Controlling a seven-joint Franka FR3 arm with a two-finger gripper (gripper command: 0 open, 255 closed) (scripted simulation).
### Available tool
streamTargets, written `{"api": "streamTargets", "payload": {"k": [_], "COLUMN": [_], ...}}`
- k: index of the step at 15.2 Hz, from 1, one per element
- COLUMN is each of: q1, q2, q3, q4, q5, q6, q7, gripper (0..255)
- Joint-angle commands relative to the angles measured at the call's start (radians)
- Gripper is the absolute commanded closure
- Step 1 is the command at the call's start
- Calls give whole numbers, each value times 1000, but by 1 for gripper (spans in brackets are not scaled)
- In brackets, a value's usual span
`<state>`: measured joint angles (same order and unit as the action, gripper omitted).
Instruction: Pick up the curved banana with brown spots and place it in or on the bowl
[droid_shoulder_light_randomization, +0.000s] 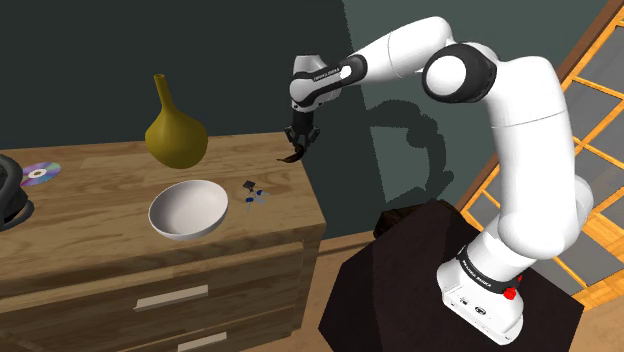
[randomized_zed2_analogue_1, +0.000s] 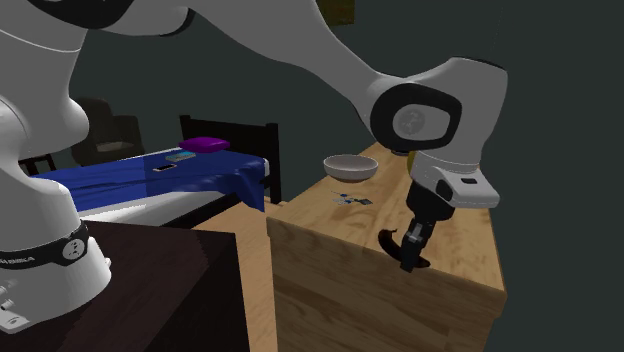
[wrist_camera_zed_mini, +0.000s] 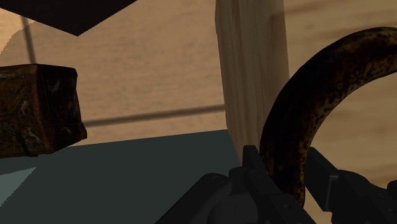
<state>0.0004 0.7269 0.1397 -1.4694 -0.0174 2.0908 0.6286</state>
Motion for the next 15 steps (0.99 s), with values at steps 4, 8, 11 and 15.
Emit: {"api": "streamTargets", "payload": {"k": [4, 8, 11, 15], "q1": [-2, -4, -4, -5], "q2": [-30, -57, -75, -98], "q3": [2, 4, 5, 7], "q4": [7, 19, 31, 49], "q5": [2, 5, 7, 9], "q6": [-40, -78, -108, -149], "q7": [1, 2, 3, 4], "gripper": [255, 255, 255, 255]}}
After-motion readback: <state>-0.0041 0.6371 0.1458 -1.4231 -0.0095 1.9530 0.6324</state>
